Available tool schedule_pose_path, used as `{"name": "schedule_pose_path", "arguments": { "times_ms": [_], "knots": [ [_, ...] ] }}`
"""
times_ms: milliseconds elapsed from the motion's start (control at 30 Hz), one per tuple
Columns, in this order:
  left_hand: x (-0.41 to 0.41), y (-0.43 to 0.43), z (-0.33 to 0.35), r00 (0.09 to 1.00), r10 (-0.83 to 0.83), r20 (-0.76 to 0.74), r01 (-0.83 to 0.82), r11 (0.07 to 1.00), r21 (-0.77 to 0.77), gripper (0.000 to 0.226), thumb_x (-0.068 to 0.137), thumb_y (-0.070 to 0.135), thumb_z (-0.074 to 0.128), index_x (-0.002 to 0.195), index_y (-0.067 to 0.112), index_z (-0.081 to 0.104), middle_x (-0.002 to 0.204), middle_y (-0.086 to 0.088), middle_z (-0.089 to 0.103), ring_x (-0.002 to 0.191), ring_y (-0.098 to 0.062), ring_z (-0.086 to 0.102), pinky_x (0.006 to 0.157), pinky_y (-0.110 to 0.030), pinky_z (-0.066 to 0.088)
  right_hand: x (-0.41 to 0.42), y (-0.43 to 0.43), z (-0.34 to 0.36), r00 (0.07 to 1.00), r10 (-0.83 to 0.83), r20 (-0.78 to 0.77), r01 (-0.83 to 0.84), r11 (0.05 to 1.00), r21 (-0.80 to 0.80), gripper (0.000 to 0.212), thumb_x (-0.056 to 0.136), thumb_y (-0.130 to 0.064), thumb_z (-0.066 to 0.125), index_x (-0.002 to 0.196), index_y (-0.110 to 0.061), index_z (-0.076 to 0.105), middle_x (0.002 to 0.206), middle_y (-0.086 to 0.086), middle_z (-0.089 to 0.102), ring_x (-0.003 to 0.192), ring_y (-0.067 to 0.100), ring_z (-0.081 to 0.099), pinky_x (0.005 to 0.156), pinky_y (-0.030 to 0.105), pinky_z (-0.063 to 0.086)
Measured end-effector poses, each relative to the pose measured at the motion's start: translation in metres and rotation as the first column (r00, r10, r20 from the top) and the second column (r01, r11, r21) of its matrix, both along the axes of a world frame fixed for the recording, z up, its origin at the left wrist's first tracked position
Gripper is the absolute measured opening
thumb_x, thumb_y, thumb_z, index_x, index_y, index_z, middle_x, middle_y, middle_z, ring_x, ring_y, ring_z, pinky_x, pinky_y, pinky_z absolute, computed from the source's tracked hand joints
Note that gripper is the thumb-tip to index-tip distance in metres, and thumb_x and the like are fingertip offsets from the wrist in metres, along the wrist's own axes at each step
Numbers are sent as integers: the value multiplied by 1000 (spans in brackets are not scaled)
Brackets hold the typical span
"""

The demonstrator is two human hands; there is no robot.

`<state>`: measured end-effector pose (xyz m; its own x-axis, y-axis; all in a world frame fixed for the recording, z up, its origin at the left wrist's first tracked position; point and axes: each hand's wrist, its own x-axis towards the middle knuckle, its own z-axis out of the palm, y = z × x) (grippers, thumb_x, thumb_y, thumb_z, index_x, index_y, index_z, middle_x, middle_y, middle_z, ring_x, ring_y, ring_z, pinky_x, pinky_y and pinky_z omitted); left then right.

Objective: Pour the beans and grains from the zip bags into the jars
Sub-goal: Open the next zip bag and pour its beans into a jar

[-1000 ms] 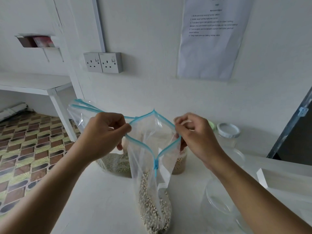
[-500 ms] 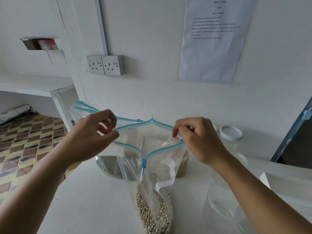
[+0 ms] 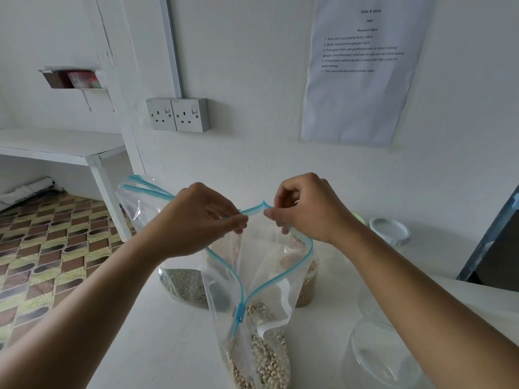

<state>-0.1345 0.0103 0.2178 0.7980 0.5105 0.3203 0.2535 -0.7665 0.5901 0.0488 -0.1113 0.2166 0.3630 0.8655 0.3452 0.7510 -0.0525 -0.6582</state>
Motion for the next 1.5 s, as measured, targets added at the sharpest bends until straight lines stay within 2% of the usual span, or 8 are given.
{"name": "schedule_pose_path", "arguments": {
  "times_ms": [233,467,667,800,933,1167,1300,1500],
  "knots": [
    [-10,8,-3,997,63,36,-63,998,-17,14,89,37,73,84,28,82,77,20,76,66,-5,71,73,-28,61,3,9,-8,999,-53,-6,54,991,121,24,77,-3,76,67,-14,57,60,7,67,61,28,69,64,37,58],
    [-14,11,-11,997,36,63,-33,999,-40,16,94,35,67,92,29,81,86,18,77,73,-6,70,73,-22,56,7,7,-14,996,-45,83,33,989,144,27,80,-11,79,69,-21,57,67,-4,64,64,13,63,65,32,54],
    [-11,7,-32,976,40,216,23,959,-282,24,105,21,52,105,17,76,101,2,78,84,-21,71,76,-26,53,-12,-11,-7,945,194,262,-239,959,153,7,88,-26,79,86,-21,75,102,-12,68,103,6,59,78,8,37],
    [-12,-6,-45,927,84,365,68,920,-385,33,101,33,49,115,10,68,107,-7,75,92,-29,72,92,-55,51,-35,-30,-1,869,453,200,-463,886,7,17,95,-35,71,91,-20,77,91,-8,73,92,11,68,87,33,49],
    [-17,-20,-56,853,176,491,95,873,-478,37,99,38,47,119,9,59,104,-15,74,91,-37,70,96,-66,46,-45,-46,-3,794,573,204,-559,819,-125,32,83,-50,79,96,-21,75,88,-13,69,91,9,65,84,33,51],
    [-33,-33,-88,843,274,464,35,832,-554,45,101,46,44,121,8,59,111,-15,69,107,-35,67,98,-59,51,-49,-48,-17,729,634,258,-629,769,-110,55,85,-16,83,134,-28,60,85,-12,60,79,11,63,79,32,55],
    [-42,-48,-114,867,275,416,37,796,-604,74,84,77,57,122,13,63,117,-12,70,112,-33,67,101,-54,52,-48,-47,-19,686,666,292,-654,741,-153,63,92,-8,74,145,-33,53,108,-13,68,88,2,61,82,32,56],
    [-47,-69,-148,806,456,378,-37,676,-736,46,108,47,33,130,18,62,123,-8,71,116,-34,66,98,-53,52,-52,-47,-24,662,654,365,-627,751,-209,49,98,-10,61,142,-33,59,91,-27,52,82,-5,52,76,16,42]
  ]
}}
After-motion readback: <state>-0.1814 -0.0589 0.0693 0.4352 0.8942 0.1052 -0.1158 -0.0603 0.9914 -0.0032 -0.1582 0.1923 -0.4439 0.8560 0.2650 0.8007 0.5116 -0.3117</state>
